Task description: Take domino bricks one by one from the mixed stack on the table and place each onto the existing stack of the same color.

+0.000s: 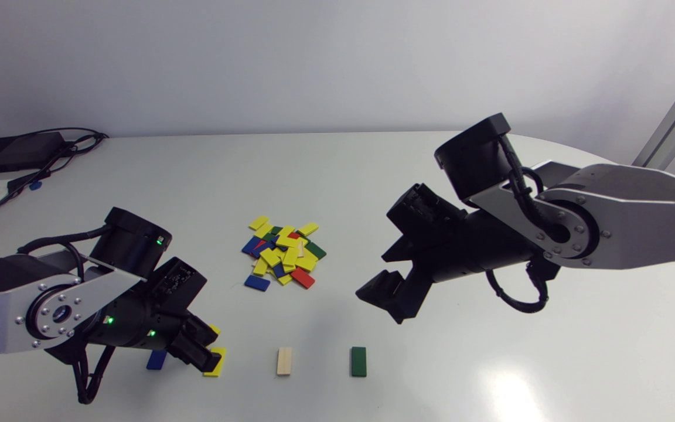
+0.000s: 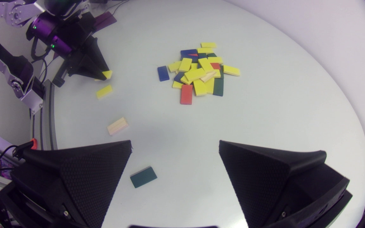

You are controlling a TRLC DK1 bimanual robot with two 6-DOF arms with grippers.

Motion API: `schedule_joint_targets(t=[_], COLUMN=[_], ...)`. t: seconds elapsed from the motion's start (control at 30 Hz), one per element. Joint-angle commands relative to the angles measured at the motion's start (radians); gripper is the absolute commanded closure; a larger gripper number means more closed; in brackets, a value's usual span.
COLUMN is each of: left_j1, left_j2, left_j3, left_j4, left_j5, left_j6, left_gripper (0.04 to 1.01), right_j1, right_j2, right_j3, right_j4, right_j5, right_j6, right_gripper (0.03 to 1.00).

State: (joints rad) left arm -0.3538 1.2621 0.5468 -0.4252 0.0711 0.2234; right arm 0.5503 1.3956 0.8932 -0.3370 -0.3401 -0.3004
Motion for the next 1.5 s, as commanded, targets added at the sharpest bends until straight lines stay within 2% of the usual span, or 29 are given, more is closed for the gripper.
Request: schedule_joint_targets(t=[0.0, 0.2, 0.4, 0.67, 0.97, 1.47], left_j1=[-0.011, -0.031, -0.059, -0.053, -0.028, -0.051], left_j2=[-0.007, -0.015, -0.038, -0.004, 0.048, 0.063], left_j3=[-0.027, -0.044, -0.065, -0.117, -0.122, -0.128], left_j4=[0.014, 0.016, 0.043, 0.137, 0.137, 0.137], left_j5=[0.004, 0.004, 0.007, 0.009, 0.009, 0.009], left_j6=[-0.002, 0.008, 0.014, 0.021, 0.021, 0.022], left_gripper=[1.003, 1.003, 1.003, 1.003, 1.003, 1.003], right_j1=[0.003, 0.003, 0.0, 0.0, 0.0, -0.004], right_j2=[0.002, 0.003, 0.005, 0.011, 0.011, 0.011], right_j3=[-0.03, -0.033, -0.037, -0.04, -0.045, -0.051], right_j4=[0.004, 0.009, 0.018, 0.021, 0.026, 0.033], right_j5=[0.003, 0.003, 0.003, 0.003, 0.003, 0.003], right_j6=[-0.013, -0.013, -0.014, -0.016, -0.014, -0.017], right_gripper=[0.067, 0.067, 0.067, 0.067, 0.067, 0.067])
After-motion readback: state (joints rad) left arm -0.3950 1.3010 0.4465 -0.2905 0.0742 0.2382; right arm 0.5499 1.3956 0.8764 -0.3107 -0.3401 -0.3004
